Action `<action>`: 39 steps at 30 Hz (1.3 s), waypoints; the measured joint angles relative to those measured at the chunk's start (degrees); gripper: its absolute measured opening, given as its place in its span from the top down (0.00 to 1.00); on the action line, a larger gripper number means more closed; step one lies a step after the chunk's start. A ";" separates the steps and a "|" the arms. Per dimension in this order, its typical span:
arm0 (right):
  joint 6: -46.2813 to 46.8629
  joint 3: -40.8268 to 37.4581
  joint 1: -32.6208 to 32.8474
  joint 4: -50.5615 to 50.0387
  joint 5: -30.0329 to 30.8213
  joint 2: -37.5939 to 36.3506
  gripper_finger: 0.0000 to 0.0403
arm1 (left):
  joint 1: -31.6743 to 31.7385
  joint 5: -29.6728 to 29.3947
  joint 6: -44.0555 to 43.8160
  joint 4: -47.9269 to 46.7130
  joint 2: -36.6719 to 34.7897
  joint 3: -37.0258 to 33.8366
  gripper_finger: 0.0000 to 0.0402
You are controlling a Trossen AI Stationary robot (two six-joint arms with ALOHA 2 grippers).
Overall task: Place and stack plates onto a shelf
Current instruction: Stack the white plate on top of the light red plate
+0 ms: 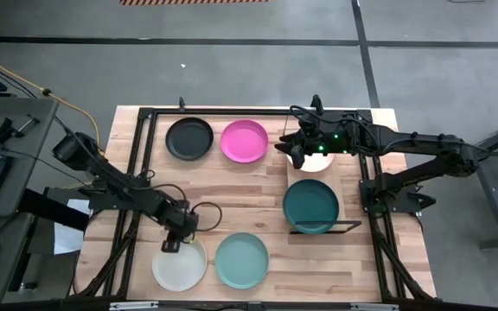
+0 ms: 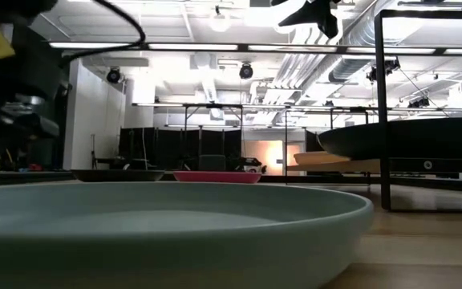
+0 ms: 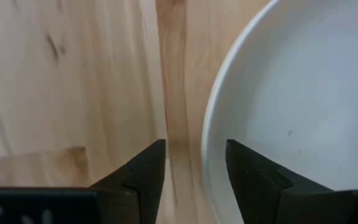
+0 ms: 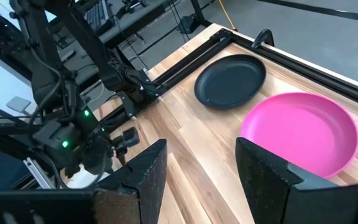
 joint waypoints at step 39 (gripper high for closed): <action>-3.00 3.34 2.59 -10.48 5.98 -12.16 0.57 | 37.92 -16.28 -8.81 14.64 -16.43 11.63 1.00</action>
